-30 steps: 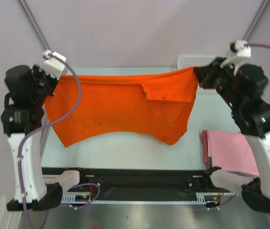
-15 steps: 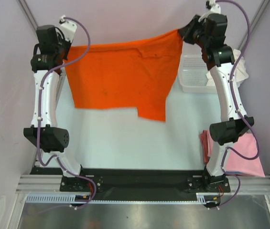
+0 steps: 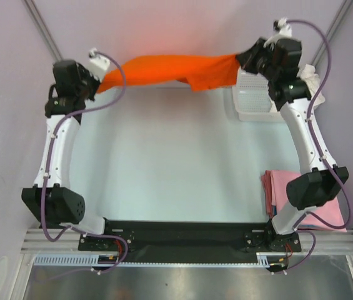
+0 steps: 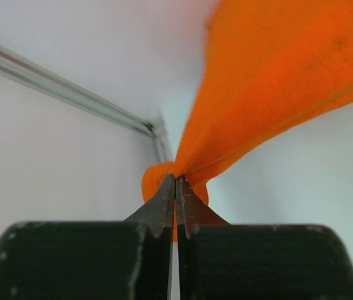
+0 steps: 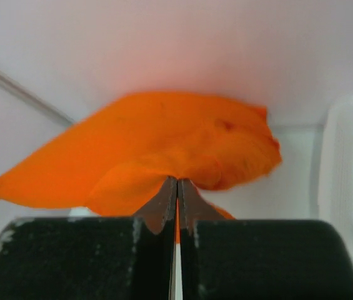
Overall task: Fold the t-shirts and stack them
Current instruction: Flatten the tshirt out, then fold the tshirt
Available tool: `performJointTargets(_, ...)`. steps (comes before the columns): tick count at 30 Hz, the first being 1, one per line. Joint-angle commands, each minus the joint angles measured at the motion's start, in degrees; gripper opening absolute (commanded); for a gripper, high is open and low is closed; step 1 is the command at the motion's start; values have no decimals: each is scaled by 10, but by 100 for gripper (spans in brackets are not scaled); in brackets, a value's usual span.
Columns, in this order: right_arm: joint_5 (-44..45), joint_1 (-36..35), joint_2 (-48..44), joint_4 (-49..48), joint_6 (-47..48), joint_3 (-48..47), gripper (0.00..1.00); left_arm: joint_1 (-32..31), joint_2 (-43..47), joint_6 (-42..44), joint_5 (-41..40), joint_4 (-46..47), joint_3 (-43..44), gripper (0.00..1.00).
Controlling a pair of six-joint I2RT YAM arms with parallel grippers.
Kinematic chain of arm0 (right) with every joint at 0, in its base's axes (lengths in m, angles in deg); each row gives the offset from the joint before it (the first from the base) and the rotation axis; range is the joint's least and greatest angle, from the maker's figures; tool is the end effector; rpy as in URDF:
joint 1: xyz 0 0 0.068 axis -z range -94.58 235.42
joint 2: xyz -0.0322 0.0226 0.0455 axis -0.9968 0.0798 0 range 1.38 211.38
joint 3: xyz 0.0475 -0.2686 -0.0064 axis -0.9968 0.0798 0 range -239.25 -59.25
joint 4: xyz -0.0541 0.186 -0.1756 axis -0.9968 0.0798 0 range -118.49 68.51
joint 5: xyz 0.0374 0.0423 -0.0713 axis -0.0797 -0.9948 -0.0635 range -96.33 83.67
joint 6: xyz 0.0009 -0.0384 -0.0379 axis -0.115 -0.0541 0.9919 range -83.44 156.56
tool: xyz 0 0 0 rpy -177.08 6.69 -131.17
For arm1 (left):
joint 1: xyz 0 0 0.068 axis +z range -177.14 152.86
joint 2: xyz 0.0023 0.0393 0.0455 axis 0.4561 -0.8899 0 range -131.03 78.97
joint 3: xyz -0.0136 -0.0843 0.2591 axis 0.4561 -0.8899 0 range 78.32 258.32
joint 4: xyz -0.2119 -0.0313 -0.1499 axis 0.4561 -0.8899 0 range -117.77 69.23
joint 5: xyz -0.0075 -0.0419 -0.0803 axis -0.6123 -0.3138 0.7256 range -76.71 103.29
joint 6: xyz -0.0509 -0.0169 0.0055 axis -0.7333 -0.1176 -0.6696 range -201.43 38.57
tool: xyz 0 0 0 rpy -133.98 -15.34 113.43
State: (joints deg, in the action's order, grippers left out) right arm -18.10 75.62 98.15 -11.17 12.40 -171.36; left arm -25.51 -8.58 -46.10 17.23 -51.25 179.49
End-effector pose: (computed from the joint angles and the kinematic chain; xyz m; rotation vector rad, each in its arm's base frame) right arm 0.3735 0.0719 0.4946 0.0428 1.6398 0.6214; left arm 0.3374 0.0072 0.4615 0.5913 1.7866 0.3809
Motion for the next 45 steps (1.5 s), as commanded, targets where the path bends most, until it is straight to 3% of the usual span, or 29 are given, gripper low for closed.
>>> performJointTargets(1, -13, 4, -76, -20, -19, 148, 0, -4, 65, 85, 46, 37, -172, 0)
performJointTargets(4, -19, 3, -126, -30, -37, 303, 0, -4, 99, 109, 42, 39, -266, 0)
performJointTargets(8, -34, -3, -175, -5, -51, 437, 0, -5, 127, 139, 39, 44, -419, 0)
performJointTargets(11, -32, -16, -194, 15, -51, 528, 0, -4, 139, 154, 27, 39, -487, 0)
performJointTargets(14, -35, -31, -212, 23, -63, 600, 0, -4, 154, 175, 8, 19, -539, 0)
performJointTargets(22, 0, -71, -272, 94, -79, 686, 0, 0, 214, 198, -17, -55, -610, 0)
performJointTargets(26, -4, -70, -275, 53, -61, 674, 0, 3, 195, 177, -13, -20, -592, 1)
performJointTargets(31, -13, -58, -154, 1, -18, 600, 0, 3, 125, 138, -9, 56, -531, 3)
performJointTargets(37, -20, -45, -19, -22, 24, 491, 0, 2, 11, 114, -1, 84, -443, 5)
performJointTargets(45, -33, -17, 75, -33, 39, 415, 0, 2, -80, 105, -24, 105, -374, 6)
